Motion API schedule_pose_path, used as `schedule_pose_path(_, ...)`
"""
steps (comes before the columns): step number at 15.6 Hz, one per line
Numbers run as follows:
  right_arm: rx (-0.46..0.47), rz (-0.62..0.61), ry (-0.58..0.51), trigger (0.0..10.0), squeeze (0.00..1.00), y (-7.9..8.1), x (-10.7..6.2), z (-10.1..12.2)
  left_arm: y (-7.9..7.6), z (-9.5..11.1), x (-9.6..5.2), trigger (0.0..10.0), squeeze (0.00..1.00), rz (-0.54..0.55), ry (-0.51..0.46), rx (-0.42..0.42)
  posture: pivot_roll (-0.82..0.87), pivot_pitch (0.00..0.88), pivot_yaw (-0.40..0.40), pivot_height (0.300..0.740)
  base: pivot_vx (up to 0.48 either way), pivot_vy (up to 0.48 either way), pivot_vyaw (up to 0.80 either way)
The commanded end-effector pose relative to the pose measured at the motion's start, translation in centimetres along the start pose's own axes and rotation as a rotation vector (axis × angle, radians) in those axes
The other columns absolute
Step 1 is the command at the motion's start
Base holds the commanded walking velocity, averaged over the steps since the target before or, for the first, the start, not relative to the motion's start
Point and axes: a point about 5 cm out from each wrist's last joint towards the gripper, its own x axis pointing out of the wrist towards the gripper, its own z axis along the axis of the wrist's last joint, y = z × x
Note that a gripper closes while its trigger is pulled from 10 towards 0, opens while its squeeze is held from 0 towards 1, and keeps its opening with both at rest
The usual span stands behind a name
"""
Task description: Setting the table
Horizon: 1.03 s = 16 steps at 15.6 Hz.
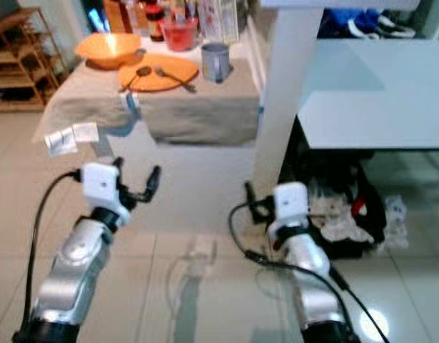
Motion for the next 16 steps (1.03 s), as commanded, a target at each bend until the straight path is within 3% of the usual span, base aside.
schedule_pose_path(1, 0.002, 0.028, -0.029, 10.0, 0.0, 0.94, 0.69, 0.76, 0.83, 1.18, 0.15, 10.0, 0.0, 0.012, -0.046, 0.028, -0.05, 0.0, 0.048, 0.74, 0.48, 0.0, 0.0)
schedule_pose_path(12, 0.0, 0.03, -0.027, 10.0, 0.0, 1.14, 1.0, 0.72, 0.92, 1.42, 0.4, 10.0, 0.0, 0.012, -0.048, 0.041, -0.04, 0.0, 0.049, 0.74, 0.48, 0.0, 0.0)
schedule_pose_path(16, -0.016, 0.03, -0.07, 10.0, 0.0, 1.25, 1.51, 1.61, 0.67, 2.15, 0.59, 10.0, 0.0, 0.003, -0.097, 0.038, -0.04, 0.0, 0.05, 0.74, 0.36, 0.0, 0.0)
